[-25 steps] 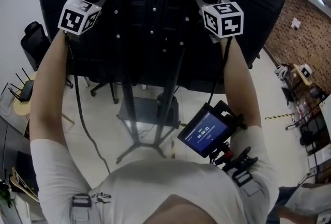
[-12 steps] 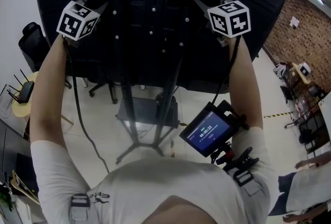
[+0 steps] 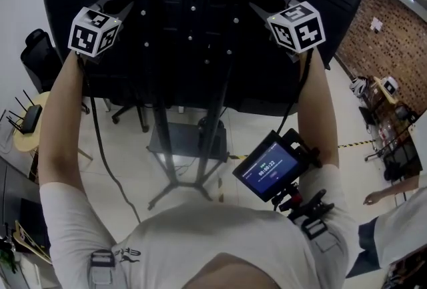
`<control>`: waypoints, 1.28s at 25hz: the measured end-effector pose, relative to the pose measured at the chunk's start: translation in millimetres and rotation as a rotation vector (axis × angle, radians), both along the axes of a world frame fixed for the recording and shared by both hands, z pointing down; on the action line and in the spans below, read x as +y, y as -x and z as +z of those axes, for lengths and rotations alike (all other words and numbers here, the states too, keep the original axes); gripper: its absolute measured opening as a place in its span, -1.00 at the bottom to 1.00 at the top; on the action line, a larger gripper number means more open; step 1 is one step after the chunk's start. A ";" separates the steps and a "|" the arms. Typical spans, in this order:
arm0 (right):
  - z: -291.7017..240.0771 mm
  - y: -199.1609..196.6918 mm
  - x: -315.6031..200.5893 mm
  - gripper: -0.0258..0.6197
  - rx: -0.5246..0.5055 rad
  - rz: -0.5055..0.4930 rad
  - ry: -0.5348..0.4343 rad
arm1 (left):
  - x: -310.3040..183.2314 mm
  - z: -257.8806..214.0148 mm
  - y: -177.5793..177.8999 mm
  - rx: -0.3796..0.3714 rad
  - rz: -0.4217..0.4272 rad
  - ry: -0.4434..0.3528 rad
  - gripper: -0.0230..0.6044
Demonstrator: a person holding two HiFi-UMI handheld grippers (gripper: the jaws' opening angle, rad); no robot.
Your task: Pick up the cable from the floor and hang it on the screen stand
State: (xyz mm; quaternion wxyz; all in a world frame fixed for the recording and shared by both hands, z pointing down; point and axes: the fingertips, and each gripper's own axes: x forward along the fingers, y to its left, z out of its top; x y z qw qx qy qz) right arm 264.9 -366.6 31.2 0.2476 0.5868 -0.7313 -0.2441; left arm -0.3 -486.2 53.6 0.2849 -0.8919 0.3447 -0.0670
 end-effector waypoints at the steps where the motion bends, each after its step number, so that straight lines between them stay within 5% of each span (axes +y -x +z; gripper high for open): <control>1: 2.9 -0.2 0.4 -0.60 0.011 0.008 0.004 | -0.7 0.9 1.8 0.010 0.001 0.003 -0.87; 12: 11.5 1.0 2.6 -0.66 0.083 0.080 -0.061 | -0.9 -4.6 7.3 0.126 -0.008 -0.004 -0.87; 21: 18.3 2.8 -13.0 -0.74 0.159 0.155 -0.093 | -26.7 6.2 2.4 0.103 -0.115 0.040 -0.87; 32: 30.2 2.5 -9.6 -0.70 0.193 0.188 -0.130 | -24.2 15.2 10.8 0.245 -0.089 0.038 -0.87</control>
